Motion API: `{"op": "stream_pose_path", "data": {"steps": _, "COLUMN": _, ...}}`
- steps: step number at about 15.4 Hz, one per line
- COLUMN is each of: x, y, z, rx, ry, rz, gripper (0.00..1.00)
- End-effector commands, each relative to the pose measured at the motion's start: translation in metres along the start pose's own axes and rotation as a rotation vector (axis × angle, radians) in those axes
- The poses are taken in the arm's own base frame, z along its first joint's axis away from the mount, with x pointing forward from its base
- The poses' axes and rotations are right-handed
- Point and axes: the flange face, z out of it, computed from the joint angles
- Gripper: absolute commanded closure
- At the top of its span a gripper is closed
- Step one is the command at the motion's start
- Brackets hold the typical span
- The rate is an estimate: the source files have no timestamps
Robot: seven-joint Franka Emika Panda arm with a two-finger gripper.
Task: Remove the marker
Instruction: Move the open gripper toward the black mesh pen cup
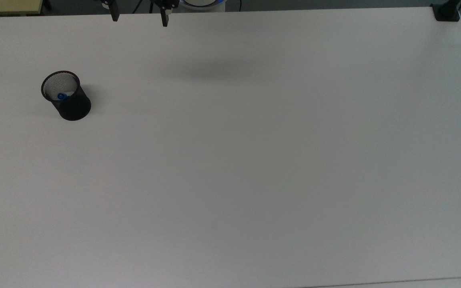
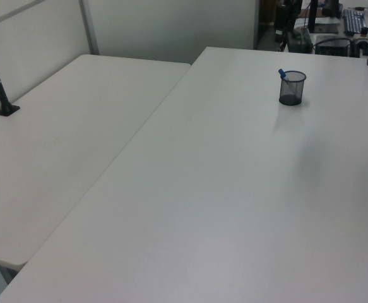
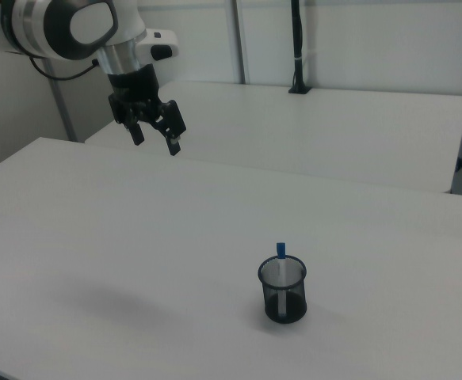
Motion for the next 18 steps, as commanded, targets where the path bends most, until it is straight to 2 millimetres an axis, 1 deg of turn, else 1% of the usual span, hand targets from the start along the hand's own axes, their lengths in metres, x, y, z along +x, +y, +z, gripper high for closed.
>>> {"op": "stream_pose_path", "data": {"steps": 1, "x": -0.008, "y": 0.012, "z": -0.005, "rx": -0.01, "ry": -0.017, "rz": -0.006, "gripper": 0.0}}
{"op": "stream_pose_path", "data": {"steps": 2, "x": -0.009, "y": 0.023, "z": -0.004, "rx": -0.013, "ry": -0.017, "rz": -0.001, "gripper": 0.0}}
{"op": "stream_pose_path", "data": {"steps": 3, "x": -0.007, "y": 0.027, "z": -0.002, "rx": -0.022, "ry": -0.019, "rz": -0.016, "gripper": 0.0}}
{"op": "stream_pose_path", "data": {"steps": 4, "x": -0.007, "y": 0.04, "z": 0.0, "rx": -0.038, "ry": -0.021, "rz": -0.034, "gripper": 0.0}}
{"op": "stream_pose_path", "data": {"steps": 5, "x": -0.006, "y": 0.055, "z": 0.004, "rx": -0.044, "ry": -0.028, "rz": -0.072, "gripper": 0.0}}
{"op": "stream_pose_path", "data": {"steps": 7, "x": -0.007, "y": 0.072, "z": 0.009, "rx": -0.048, "ry": -0.045, "rz": -0.202, "gripper": 0.0}}
{"op": "stream_pose_path", "data": {"steps": 8, "x": -0.009, "y": 0.089, "z": 0.009, "rx": -0.054, "ry": -0.047, "rz": -0.224, "gripper": 0.0}}
{"op": "stream_pose_path", "data": {"steps": 10, "x": -0.01, "y": 0.104, "z": 0.014, "rx": -0.08, "ry": -0.052, "rz": -0.283, "gripper": 0.0}}
{"op": "stream_pose_path", "data": {"steps": 12, "x": -0.012, "y": 0.123, "z": 0.034, "rx": -0.098, "ry": -0.032, "rz": -0.289, "gripper": 0.0}}
{"op": "stream_pose_path", "data": {"steps": 14, "x": -0.012, "y": 0.135, "z": 0.061, "rx": -0.114, "ry": 0.016, "rz": -0.276, "gripper": 0.0}}
{"op": "stream_pose_path", "data": {"steps": 15, "x": -0.015, "y": 0.146, "z": 0.075, "rx": -0.125, "ry": 0.042, "rz": -0.26, "gripper": 0.0}}
{"op": "stream_pose_path", "data": {"steps": 16, "x": -0.013, "y": 0.151, "z": 0.088, "rx": -0.137, "ry": 0.075, "rz": -0.256, "gripper": 0.0}}
{"op": "stream_pose_path", "data": {"steps": 18, "x": -0.009, "y": 0.161, "z": 0.108, "rx": -0.157, "ry": 0.115, "rz": -0.245, "gripper": 0.0}}
